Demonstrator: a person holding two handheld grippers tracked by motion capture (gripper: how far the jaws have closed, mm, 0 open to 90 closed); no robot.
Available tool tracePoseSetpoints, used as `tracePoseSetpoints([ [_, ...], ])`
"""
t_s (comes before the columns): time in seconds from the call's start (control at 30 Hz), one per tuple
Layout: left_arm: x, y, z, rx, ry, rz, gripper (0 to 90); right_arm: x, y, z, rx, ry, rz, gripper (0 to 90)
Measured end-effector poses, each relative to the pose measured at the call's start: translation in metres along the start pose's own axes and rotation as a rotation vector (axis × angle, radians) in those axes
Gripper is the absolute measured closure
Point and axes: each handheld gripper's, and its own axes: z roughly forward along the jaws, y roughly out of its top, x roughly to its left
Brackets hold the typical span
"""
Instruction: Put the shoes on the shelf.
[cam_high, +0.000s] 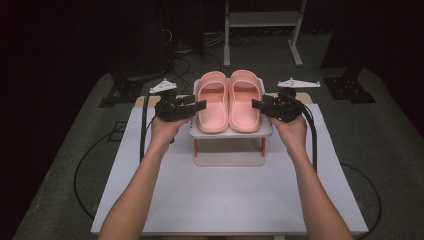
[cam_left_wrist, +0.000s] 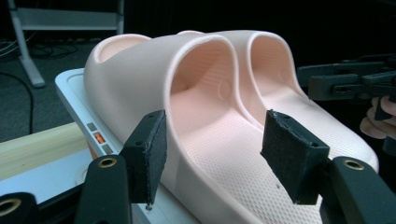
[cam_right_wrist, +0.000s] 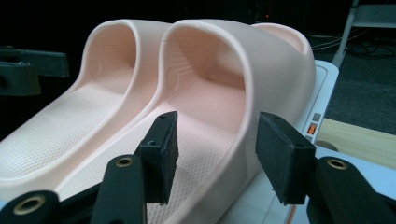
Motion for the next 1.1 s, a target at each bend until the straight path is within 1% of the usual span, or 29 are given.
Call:
tracePoseSetpoints([
  [0.07, 0.000, -0.001, -0.002, -0.004, -0.003, 0.008, 39.5, 0.000, -0.001, -0.003, -0.009, 0.007, 0.008, 48.1],
  [0.13, -0.001, -0.001, -0.005, -0.008, -0.006, 0.005, 39.5, 0.000, -0.002, -0.005, -0.011, 0.010, 0.012, 48.1],
  [0.27, -0.004, -0.002, -0.007, -0.012, -0.015, 0.005, 39.1, 0.001, -0.005, -0.008, -0.007, 0.006, 0.000, 47.6],
  [0.43, -0.007, -0.006, -0.007, -0.010, -0.031, 0.010, 38.6, 0.005, -0.008, -0.011, -0.010, 0.020, -0.009, 47.4],
  [0.5, -0.008, -0.007, -0.007, -0.009, -0.032, 0.011, 38.2, 0.007, -0.010, -0.012, -0.013, 0.031, -0.008, 47.1],
  [0.63, -0.009, -0.008, -0.009, -0.005, -0.035, 0.017, 37.9, 0.007, -0.013, -0.015, -0.016, 0.034, -0.017, 46.8],
  [0.77, -0.012, -0.007, -0.013, -0.012, -0.041, 0.020, 37.8, 0.006, -0.015, -0.018, -0.013, 0.041, -0.006, 46.2],
  [0.93, -0.015, -0.007, -0.016, -0.016, -0.050, 0.026, 37.4, 0.005, -0.019, -0.021, -0.020, 0.043, -0.009, 46.2],
  [1.0, -0.016, -0.008, -0.017, -0.023, -0.058, 0.024, 37.4, 0.005, -0.021, -0.023, -0.019, 0.036, -0.016, 46.2],
  [1.1, -0.017, -0.010, -0.018, -0.018, -0.062, 0.023, 37.0, 0.006, -0.023, -0.026, -0.019, 0.038, -0.024, 46.2],
])
